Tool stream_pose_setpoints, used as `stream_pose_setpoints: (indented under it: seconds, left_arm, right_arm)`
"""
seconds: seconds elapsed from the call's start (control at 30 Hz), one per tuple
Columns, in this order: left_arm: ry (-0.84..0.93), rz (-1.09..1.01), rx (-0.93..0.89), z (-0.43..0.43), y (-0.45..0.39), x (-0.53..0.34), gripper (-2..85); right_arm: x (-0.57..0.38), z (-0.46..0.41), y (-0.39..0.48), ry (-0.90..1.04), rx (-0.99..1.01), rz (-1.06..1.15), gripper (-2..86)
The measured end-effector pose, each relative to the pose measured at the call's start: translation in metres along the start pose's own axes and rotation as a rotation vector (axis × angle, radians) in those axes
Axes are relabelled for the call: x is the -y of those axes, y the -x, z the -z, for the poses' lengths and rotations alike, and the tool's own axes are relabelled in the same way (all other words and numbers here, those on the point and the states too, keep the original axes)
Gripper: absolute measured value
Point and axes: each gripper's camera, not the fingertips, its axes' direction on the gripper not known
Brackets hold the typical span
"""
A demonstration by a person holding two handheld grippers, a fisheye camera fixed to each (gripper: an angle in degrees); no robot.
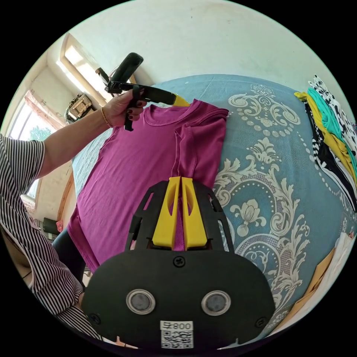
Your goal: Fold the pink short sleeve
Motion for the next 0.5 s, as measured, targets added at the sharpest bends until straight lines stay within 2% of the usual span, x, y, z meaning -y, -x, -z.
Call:
stream_pose_setpoints:
  seconds: [0.1,0.23,0.5]
  left_arm:
    - [0.081,-0.051,0.082,-0.031,-0.013,0.024,8.9]
    - [0.145,-0.079,0.095,-0.056,-0.017,0.044,5.0]
    - [0.040,-0.081,0.039,-0.055,-0.018,0.069,2.0]
  right_arm:
    - [-0.001,0.002,-0.004,-0.004,0.013,-0.003,0.8]
    - [-0.004,0.006,-0.011,-0.018,0.043,-0.019,1.1]
    - [-0.023,0.039,-0.034,-0.138,0.095,-0.091,1.3]
